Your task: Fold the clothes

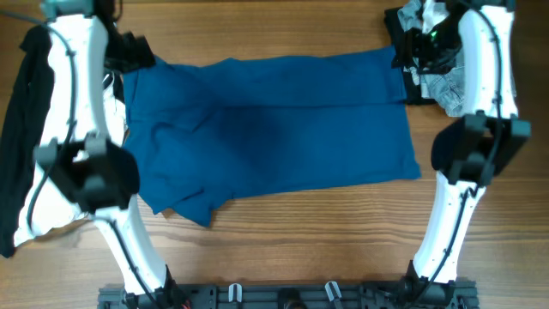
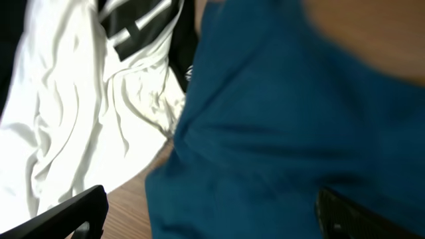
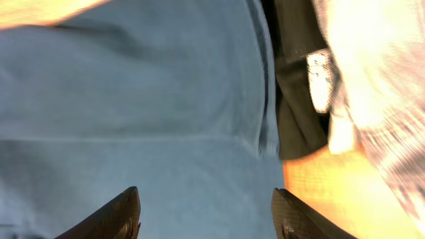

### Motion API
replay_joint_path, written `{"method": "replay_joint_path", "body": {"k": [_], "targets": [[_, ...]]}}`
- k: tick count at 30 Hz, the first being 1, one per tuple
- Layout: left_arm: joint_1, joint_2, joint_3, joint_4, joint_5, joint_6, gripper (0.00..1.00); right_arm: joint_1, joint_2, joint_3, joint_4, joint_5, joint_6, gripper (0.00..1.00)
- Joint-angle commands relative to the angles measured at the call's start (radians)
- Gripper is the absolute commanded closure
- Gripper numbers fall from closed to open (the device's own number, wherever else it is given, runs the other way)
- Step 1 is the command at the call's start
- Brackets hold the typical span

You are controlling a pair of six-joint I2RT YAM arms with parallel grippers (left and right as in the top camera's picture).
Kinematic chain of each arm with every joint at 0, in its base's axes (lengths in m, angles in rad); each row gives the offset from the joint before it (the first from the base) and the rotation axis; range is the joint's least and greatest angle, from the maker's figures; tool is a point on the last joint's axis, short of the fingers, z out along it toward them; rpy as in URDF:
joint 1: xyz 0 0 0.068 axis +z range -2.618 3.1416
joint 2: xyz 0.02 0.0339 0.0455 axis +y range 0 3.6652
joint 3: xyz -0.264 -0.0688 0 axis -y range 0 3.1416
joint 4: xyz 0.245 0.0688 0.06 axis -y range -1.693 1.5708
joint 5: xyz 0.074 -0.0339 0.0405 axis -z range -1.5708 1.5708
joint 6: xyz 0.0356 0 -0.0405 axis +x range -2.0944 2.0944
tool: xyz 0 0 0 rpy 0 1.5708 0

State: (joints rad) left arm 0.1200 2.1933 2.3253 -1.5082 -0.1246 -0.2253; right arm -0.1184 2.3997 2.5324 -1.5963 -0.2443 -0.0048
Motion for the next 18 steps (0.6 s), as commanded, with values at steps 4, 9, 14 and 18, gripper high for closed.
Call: {"method": "replay_joint_path", "body": {"k": [4,9,14,18], "targets": [[-0.005,-0.355,0.041,-0.097,0.212,-0.029,0.00,0.004,-0.370,0.043,-0.012,-0.016,0.094,0.34],[-0.019,-0.507,0.003,-0.176,0.188,-0.097,0.00,0.020,-0.547,-0.083,-0.012,-0.015,0.139,0.32],[-0.136,-0.660,-0.172,-0.176,0.013,-0.269,0.00,0.024,-0.692,-0.371,-0.012,0.045,0.168,0.32],[-0.277,-0.792,-0.465,-0.138,-0.148,-0.494,0.00,0.024,-0.783,-0.575,0.006,0.132,0.200,0.32]]}}
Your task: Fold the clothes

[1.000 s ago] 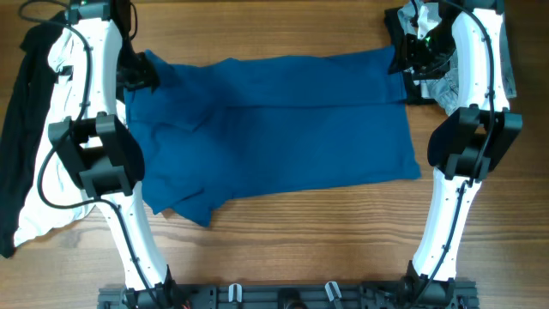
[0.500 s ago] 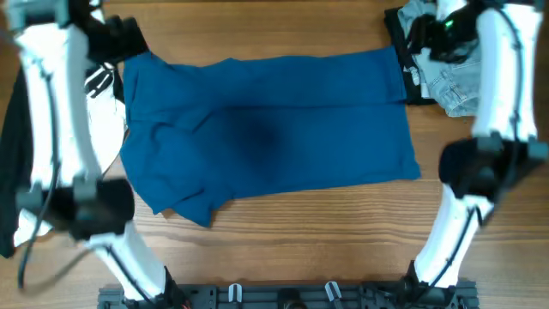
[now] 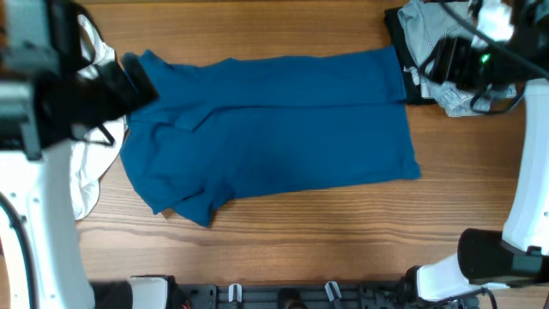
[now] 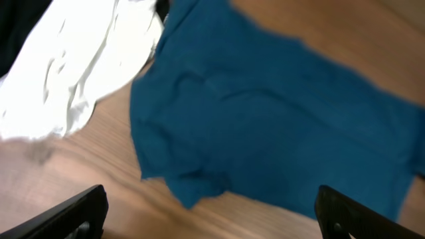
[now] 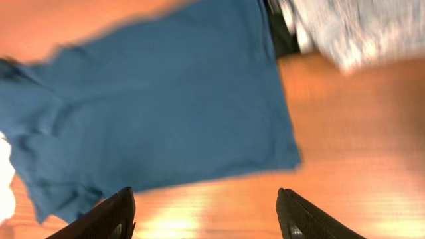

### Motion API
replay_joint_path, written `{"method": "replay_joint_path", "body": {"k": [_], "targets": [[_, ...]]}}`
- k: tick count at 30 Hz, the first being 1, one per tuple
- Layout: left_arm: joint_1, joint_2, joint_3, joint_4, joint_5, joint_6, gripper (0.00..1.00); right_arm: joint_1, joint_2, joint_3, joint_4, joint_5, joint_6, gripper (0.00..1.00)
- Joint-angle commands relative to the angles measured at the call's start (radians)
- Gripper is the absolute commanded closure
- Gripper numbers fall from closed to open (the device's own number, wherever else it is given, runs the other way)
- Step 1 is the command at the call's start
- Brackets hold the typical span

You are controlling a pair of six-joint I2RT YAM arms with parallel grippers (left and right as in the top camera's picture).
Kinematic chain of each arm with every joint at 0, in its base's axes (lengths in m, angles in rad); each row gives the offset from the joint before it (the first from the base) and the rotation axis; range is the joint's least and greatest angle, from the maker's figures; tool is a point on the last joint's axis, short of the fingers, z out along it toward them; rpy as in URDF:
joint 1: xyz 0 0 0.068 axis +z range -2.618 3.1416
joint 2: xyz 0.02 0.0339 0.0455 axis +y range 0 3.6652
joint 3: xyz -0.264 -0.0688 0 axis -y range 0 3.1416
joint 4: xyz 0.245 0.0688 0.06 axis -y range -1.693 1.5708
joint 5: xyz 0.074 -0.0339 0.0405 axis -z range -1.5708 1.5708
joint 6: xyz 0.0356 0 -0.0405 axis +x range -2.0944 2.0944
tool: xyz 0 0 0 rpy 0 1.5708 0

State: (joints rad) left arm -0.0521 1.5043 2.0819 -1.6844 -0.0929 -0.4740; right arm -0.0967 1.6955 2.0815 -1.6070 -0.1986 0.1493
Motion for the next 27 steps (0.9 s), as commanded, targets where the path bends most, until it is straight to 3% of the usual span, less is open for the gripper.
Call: {"method": "replay_joint_path", "body": {"k": [1,5,12,18,27], "targets": [[-0.134,-0.129,-0.285,0.064,-0.188,-0.278,0.00,0.002,-0.095,-0.158,0.025,0.087,0.056,0.31],[-0.285,-0.277,-0.697,0.315,-0.185,-0.476,0.00,0.005,-0.166,-0.295,0.068,0.086,0.060,0.31],[-0.417,-0.367,-1.130,0.544,-0.173,-0.642,0.00,0.052,-0.215,-0.533,0.189,0.086,0.061,0.30],[-0.417,-0.365,-1.254,0.610,-0.143,-0.681,0.01,0.053,-0.214,-0.735,0.326,0.077,0.076,0.30],[-0.415,-0.365,-1.392,0.744,-0.140,-0.698,0.08,0.053,-0.214,-0.764,0.393,0.036,0.034,0.26]]}}
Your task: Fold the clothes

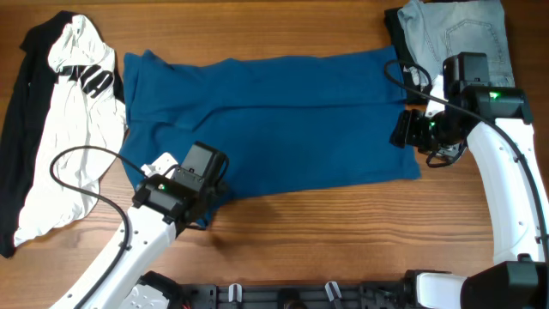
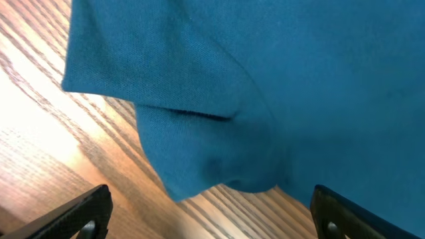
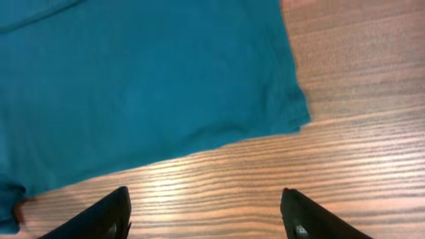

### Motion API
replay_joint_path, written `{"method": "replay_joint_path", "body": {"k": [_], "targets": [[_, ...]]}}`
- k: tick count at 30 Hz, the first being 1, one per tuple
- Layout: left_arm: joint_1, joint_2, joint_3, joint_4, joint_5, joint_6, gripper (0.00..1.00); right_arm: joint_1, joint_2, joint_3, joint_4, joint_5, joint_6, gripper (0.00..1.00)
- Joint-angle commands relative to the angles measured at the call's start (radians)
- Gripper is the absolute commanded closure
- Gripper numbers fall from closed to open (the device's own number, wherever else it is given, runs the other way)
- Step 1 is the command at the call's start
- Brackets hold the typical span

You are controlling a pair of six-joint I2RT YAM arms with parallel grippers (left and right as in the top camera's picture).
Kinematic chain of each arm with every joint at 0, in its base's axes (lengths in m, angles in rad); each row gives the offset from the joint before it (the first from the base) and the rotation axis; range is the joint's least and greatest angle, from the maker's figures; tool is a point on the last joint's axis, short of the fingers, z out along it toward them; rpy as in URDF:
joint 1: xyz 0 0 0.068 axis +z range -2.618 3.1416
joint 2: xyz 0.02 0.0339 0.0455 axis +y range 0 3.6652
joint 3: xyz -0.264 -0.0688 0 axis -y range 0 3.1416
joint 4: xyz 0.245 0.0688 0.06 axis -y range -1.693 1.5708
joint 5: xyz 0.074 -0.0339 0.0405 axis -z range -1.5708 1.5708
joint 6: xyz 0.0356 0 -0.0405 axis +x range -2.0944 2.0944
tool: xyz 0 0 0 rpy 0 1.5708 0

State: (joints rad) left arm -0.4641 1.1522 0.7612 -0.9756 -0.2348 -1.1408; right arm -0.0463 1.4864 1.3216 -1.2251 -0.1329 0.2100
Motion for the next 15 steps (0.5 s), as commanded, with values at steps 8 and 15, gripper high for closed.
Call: {"method": "replay_joint_path", "body": {"k": [8,15], "targets": [[0.054,-0.013,-0.212,0.116,0.021,-0.053,0.24,0.003,-0.005,-0.005,0.029,-0.028,-0.053,0.23],[0.054,-0.012,-0.245,0.172,0.049,-0.045,0.37,0.003,-0.005,-0.005,0.052,-0.029,-0.053,0.22]]}}
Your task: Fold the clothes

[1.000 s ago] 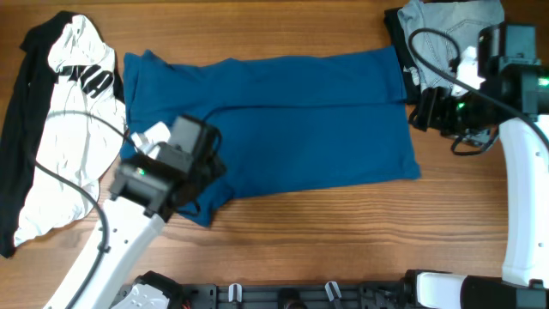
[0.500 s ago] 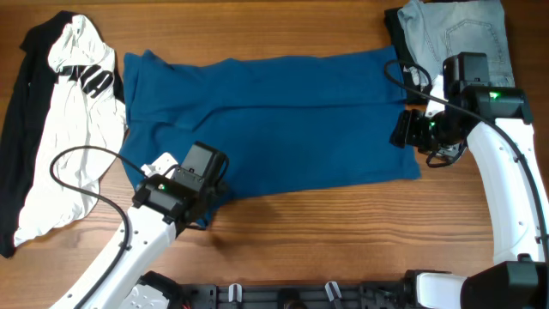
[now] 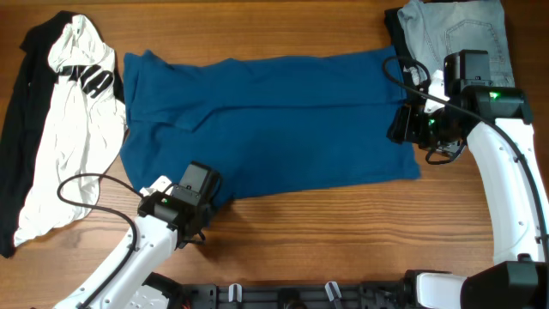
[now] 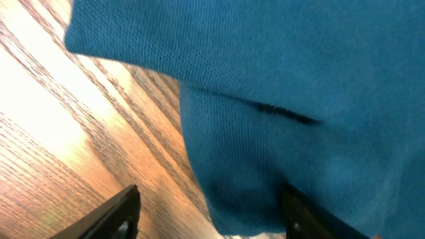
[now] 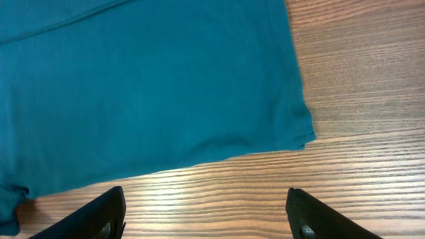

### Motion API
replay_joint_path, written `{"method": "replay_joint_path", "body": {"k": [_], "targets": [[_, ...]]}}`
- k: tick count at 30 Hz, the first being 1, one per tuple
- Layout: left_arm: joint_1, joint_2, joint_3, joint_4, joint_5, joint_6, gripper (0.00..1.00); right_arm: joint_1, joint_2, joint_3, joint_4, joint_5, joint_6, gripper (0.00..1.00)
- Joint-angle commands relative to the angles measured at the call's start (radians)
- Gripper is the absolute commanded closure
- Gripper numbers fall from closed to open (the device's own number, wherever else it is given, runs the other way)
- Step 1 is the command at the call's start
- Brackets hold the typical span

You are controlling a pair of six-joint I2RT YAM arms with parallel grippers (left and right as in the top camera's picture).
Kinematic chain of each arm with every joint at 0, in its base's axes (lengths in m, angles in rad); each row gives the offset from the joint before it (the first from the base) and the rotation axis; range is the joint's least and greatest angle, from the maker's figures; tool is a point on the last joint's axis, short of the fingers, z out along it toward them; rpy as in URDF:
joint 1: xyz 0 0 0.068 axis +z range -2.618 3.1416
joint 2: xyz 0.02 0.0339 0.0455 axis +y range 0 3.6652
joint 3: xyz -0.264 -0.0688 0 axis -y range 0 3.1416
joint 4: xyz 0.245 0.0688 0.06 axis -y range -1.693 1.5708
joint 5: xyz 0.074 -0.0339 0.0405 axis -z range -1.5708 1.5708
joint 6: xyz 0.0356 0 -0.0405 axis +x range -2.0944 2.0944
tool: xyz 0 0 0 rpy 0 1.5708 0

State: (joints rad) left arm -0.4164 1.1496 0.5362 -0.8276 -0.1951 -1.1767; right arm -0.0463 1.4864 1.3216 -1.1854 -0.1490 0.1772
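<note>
A blue T-shirt (image 3: 266,120) lies spread across the wooden table (image 3: 343,232), its far edge folded toward the middle. My left gripper (image 3: 211,204) is low over the shirt's near left sleeve corner (image 4: 265,166). It is open, with the corner between its fingers (image 4: 123,212). Open too, my right gripper (image 3: 400,129) hovers by the shirt's right edge. In the right wrist view its fingers (image 5: 99,218) stand over bare wood, just short of the near right hem corner (image 5: 302,129).
A white garment with black print (image 3: 73,129) lies on a black one (image 3: 17,120) at the left edge. Grey jeans (image 3: 459,34) on a dark cloth sit at the far right corner. Bare wood runs along the near edge.
My left gripper has come closer to the sleeve corner, which now fills more of its view, and its fingers stand nearer together. The right gripper shifted slightly; the hem corner sits a little lower in its view.
Both grippers were first open at the shirt's far corners, left by the white garment and right by the jeans. Then both were high above the table. After that the left was over the near left sleeve and the right by the near right hem, as now.
</note>
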Motion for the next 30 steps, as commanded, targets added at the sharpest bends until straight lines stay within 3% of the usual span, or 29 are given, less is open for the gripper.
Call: {"method": "replay_joint_path", "body": {"k": [1,4,9,12,13,16,21,26,30], "targets": [[0.006,-0.009,-0.027,0.051,0.012,-0.006,0.40,0.003,-0.005,-0.005,0.016,-0.013,-0.020,0.22],[0.006,0.007,-0.054,0.103,0.026,-0.007,0.44,0.003,-0.005,-0.005,0.024,-0.012,-0.020,0.22],[0.006,0.063,-0.149,0.225,0.023,-0.012,0.43,0.003,-0.005,-0.005,0.032,-0.013,-0.019,0.21],[0.006,0.083,-0.158,0.242,0.008,-0.014,0.50,0.003,-0.005,-0.005,0.019,-0.003,0.000,0.21],[0.010,0.082,-0.157,0.246,-0.006,-0.013,0.65,0.003,-0.005,-0.005,0.016,0.007,0.024,0.21],[0.042,0.066,-0.124,0.240,-0.014,0.031,0.96,0.003,-0.005,-0.005,0.012,0.010,0.044,0.21],[0.114,0.014,0.111,0.080,0.036,0.261,0.96,0.003,-0.005,-0.005,-0.018,0.016,0.084,0.22],[0.114,0.013,0.293,-0.053,0.042,0.344,0.96,0.003,-0.003,-0.009,-0.043,0.022,0.114,0.22],[0.114,0.013,0.328,-0.054,0.029,0.362,0.96,0.003,-0.003,-0.093,-0.024,0.021,0.141,0.23]]}}
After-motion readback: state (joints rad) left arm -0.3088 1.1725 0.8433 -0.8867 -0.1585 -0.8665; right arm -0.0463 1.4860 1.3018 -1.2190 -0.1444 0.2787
